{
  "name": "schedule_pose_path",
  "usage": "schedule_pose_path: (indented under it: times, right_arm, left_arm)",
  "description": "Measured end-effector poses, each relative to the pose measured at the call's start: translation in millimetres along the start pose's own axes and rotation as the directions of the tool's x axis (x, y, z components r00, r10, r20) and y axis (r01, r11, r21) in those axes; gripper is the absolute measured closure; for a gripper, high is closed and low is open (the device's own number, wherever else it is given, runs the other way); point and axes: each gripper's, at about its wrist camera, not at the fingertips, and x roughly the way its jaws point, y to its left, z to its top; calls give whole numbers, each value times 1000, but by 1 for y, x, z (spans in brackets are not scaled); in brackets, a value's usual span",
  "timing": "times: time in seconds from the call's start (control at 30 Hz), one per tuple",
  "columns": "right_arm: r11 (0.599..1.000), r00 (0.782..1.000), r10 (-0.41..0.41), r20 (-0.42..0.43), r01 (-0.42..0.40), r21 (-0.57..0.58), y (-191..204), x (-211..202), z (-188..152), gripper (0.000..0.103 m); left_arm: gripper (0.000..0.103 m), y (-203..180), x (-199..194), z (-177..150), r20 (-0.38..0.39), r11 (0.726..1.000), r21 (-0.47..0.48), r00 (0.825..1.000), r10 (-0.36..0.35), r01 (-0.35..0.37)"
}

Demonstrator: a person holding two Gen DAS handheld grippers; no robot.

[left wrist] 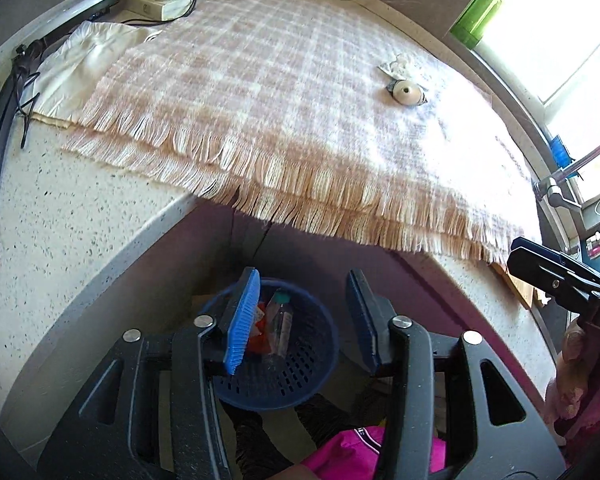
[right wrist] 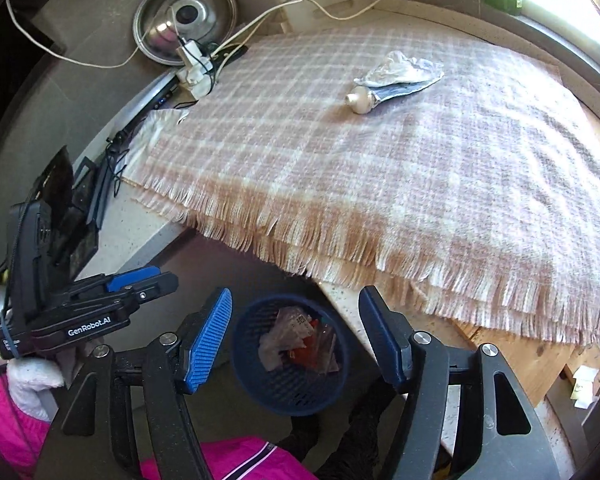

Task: Collect trash
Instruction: 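Raise both tools and move the left tool to the tissue and toothpaste tube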

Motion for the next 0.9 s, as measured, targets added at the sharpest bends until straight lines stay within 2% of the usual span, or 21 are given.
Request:
schedule_pose_path:
  times: [0.5, 0.9]
  right_arm:
    - [993, 997, -25, 77, 16, 118, -76, -23, 50, 37]
    - [980, 996, 35, 78, -50, 191, -117, -11, 95, 37]
  left_arm:
    - [51, -60, 21, 95, 67, 996, 83, 996, -50, 44]
    - [51, -98, 57, 174, 58, 988, 127, 994, -91, 83]
